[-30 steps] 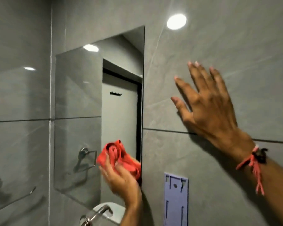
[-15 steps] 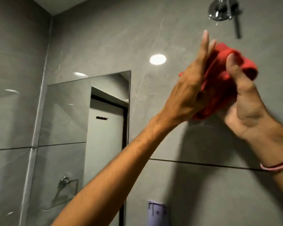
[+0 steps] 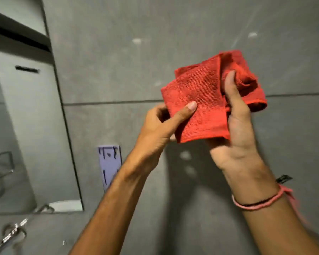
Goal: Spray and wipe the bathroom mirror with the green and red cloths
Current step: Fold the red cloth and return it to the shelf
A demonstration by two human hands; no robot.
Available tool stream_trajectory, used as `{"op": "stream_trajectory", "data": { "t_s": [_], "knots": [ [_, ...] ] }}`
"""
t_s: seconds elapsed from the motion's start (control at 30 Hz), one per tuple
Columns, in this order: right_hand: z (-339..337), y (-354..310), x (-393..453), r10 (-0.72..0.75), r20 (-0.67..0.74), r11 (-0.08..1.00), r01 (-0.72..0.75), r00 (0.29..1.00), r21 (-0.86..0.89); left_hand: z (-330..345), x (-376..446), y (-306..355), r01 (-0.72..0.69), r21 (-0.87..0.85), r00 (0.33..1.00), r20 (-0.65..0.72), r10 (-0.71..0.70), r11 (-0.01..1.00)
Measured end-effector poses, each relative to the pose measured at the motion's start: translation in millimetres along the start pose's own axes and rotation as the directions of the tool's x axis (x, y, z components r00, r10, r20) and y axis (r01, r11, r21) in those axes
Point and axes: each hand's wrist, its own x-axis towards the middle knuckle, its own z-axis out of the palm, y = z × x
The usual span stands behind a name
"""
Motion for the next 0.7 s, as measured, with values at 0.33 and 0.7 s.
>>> {"op": "stream_trajectory", "data": {
  "t_s": [0.33, 0.7],
  "knots": [
    [-213.4, 91.8, -119.0, 0.087, -0.546, 0.876, -0.325, 0.834, -0.357, 54.6, -132.2, -203.4, 0.281, 0.197, 0.945, -0.229, -0.234, 0.939],
    [-426.2, 222.4, -280.6, 0.277, -0.879, 0.149, -0.921, 0.388, -0.36, 77.3, -329.6, -385.9, 0.723, 0.528, 0.601, -0.164, -0.782, 0.445]
  ]
}}
